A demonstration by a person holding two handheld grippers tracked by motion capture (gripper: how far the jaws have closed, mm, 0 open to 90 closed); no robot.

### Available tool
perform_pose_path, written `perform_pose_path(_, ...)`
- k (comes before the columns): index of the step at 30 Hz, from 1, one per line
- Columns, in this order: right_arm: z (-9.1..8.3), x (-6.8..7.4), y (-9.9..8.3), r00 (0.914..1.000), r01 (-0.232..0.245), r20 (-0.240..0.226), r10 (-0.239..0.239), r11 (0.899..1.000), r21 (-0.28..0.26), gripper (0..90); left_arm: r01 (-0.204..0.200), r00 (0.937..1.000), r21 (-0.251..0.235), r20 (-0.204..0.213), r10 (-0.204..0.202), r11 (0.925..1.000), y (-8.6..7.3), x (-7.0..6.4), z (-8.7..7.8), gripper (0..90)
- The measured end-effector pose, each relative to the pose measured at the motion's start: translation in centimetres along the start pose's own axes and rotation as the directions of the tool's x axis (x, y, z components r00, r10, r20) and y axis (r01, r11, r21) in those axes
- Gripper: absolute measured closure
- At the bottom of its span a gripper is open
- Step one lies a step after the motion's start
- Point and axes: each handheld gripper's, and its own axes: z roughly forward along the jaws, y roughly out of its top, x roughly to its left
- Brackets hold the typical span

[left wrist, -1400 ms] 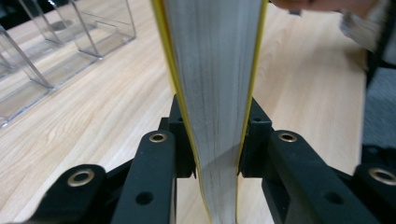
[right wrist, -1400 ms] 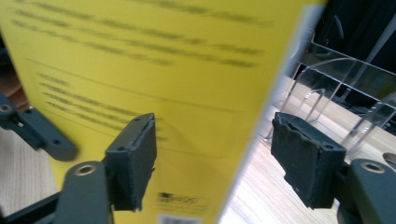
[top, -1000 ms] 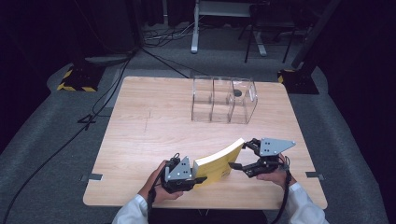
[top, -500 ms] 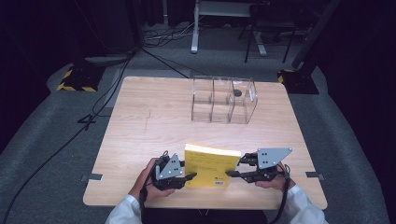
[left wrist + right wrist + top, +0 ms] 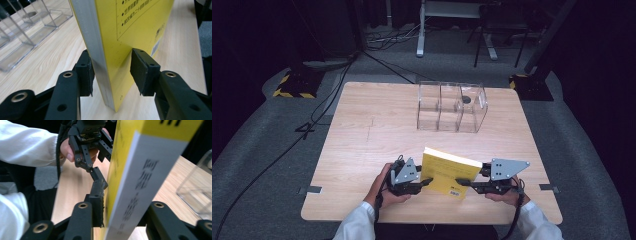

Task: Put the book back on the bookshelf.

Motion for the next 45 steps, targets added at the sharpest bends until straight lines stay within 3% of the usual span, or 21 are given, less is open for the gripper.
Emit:
perform_pose_path(8,-0.2,-0.5,-0.3,0.9989,-0.013,0.045,0.011,0.999,0.037,68.5,0.011,0.9997,-0.021,0.023,-0.011,0.9997,0.8,0.3,1.8,52.9)
perform_pose_path(10,0.2,-0.4,-0.4,0.9948,-0.015,0.102,0.01,0.999,0.05,71.0,0.017,0.9997,-0.024,0.016,-0.017,0.9996,0.9,0.3,2.0,51.8)
perform_pose_path(12,0.1,-0.6,-0.5,0.9945,-0.025,0.103,0.021,0.999,0.041,72.6,0.023,0.9997,-0.026,0.013,-0.023,0.9994,0.9,0.3,2.0,50.1)
perform_pose_path(14,0.0,-0.7,-0.6,0.9951,-0.031,0.095,0.028,0.999,0.029,73.4,0.032,0.9982,0.0,-0.05,-0.032,0.9995,0.8,0.2,1.7,45.6)
perform_pose_path(17,0.0,-0.8,-0.6,0.9934,-0.043,0.108,0.04,0.999,0.027,74.6,0.057,0.9952,0.005,-0.079,-0.057,0.9983,0.5,0.6,1.0,41.0)
perform_pose_path(20,-0.4,-1.0,-0.6,0.9838,-0.048,0.174,0.044,0.999,0.021,75.4,0.085,0.9858,0.046,-0.149,-0.078,0.9953,-0.5,1.0,-1.0,35.9)
perform_pose_path(23,-0.9,-1.6,-0.6,0.9677,-0.082,0.24,0.077,0.997,0.011,75.4,0.136,0.9796,0.101,-0.162,-0.119,0.9855,-1.9,1.4,-2.5,30.6)
perform_pose_path(24,-1.0,-1.8,-0.7,0.9647,-0.09,0.25,0.084,0.996,0.016,75.3,0.153,0.9742,0.133,-0.186,-0.127,0.9792,-2.7,1.5,-3.1,28.2)
perform_pose_path(27,-1.4,-2.3,-1.0,0.9525,-0.117,0.283,0.112,0.993,0.001,75.3,0.175,0.966,0.173,-0.221,-0.135,0.9692,-4.2,1.4,-4.4,26.5)
perform_pose_path(29,-1.5,-2.5,-1.2,0.9518,-0.126,0.281,0.122,0.992,-0.005,75.2,0.204,0.9585,0.186,-0.238,-0.157,0.9612,-5.3,1.1,-5.1,26.3)
perform_pose_path(33,-1.8,-2.8,-1.5,0.9496,-0.143,0.279,0.142,0.99,-0.018,74.4,0.241,0.9495,0.229,-0.257,-0.18,0.9431,-7.0,0.6,-6.0,24.0)
perform_pose_path(36,-2.6,-3.0,-1.9,0.9463,-0.162,0.273,0.173,0.985,-0.06,73.5,0.272,0.9417,0.239,-0.265,-0.207,0.9321,-8.3,0.3,-6.5,22.9)
perform_pose_path(38,-2.9,-3.0,-2.2,0.9436,-0.167,0.277,0.181,0.983,-0.074,73.8,0.288,0.9365,0.263,-0.278,-0.213,0.9207,-9.0,0.2,-6.5,20.7)
perform_pose_path(39,-3.0,-2.9,-2.5,0.9426,-0.172,0.276,0.188,0.982,-0.084,73.7,0.288,0.9365,0.263,-0.278,-0.213,0.9207,-9.0,0.2,-6.5,20.0)
perform_pose_path(41,-3.0,-2.8,-2.8,0.9432,-0.155,0.284,0.172,0.984,-0.083,73.0,0.324,0.9265,0.24,-0.276,-0.255,0.9151,-9.5,0.4,-6.5,19.6)
perform_pose_path(43,-3.1,-2.7,-3.0,0.9434,-0.153,0.283,0.172,0.984,-0.089,73.2,0.336,0.9234,0.235,-0.272,-0.27,0.912,-9.5,0.4,-6.5,19.5)
perform_pose_path(45,-3.3,-2.6,-3.6,0.9423,-0.168,0.276,0.19,0.981,-0.101,74.6,0.329,0.9273,0.239,-0.266,-0.264,0.9137,-9.6,0.6,-6.5,18.5)
